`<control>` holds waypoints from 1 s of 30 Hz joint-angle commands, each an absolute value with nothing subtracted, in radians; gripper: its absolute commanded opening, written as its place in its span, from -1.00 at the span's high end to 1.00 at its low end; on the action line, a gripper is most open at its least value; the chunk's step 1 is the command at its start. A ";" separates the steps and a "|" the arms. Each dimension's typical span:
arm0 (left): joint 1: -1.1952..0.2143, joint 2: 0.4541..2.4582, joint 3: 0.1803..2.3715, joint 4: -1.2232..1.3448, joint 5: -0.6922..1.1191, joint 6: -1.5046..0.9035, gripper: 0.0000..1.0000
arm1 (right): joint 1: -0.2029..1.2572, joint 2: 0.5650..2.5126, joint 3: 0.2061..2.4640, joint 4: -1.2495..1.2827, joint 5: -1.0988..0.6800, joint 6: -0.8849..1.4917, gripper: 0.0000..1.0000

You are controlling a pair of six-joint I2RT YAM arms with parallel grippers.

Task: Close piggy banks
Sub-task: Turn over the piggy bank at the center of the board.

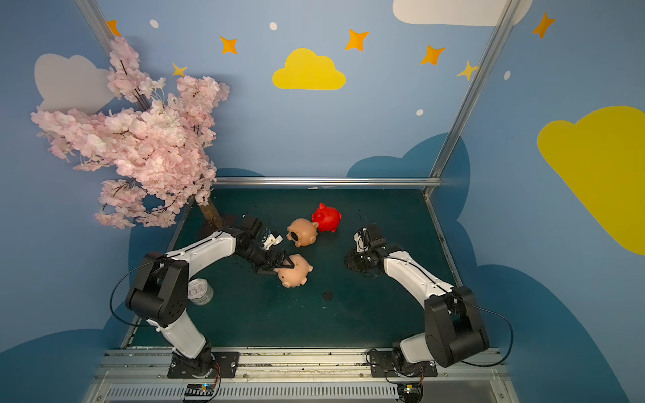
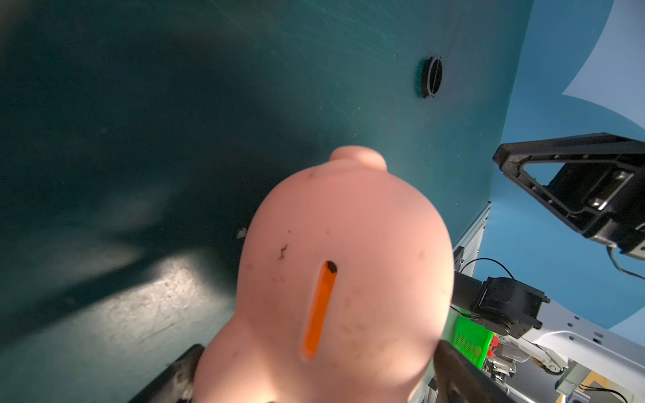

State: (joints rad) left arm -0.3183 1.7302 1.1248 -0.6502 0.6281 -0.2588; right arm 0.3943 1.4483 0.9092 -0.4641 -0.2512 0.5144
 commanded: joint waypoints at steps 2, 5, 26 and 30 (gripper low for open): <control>-0.307 1.728 1.137 -0.703 0.497 -0.266 -0.97 | 0.390 1.520 0.985 -0.545 -0.192 0.499 0.48; -0.307 1.723 1.153 -0.726 0.460 -0.263 -0.98 | 0.391 1.582 1.037 -0.579 -0.189 0.482 0.47; -0.307 1.610 1.189 -0.821 0.302 -0.259 -0.97 | 0.413 1.835 1.315 -0.772 -0.061 0.495 0.53; -0.308 1.583 1.184 -0.821 0.301 -0.252 -0.95 | 0.412 1.874 1.369 -0.804 -0.041 0.499 0.53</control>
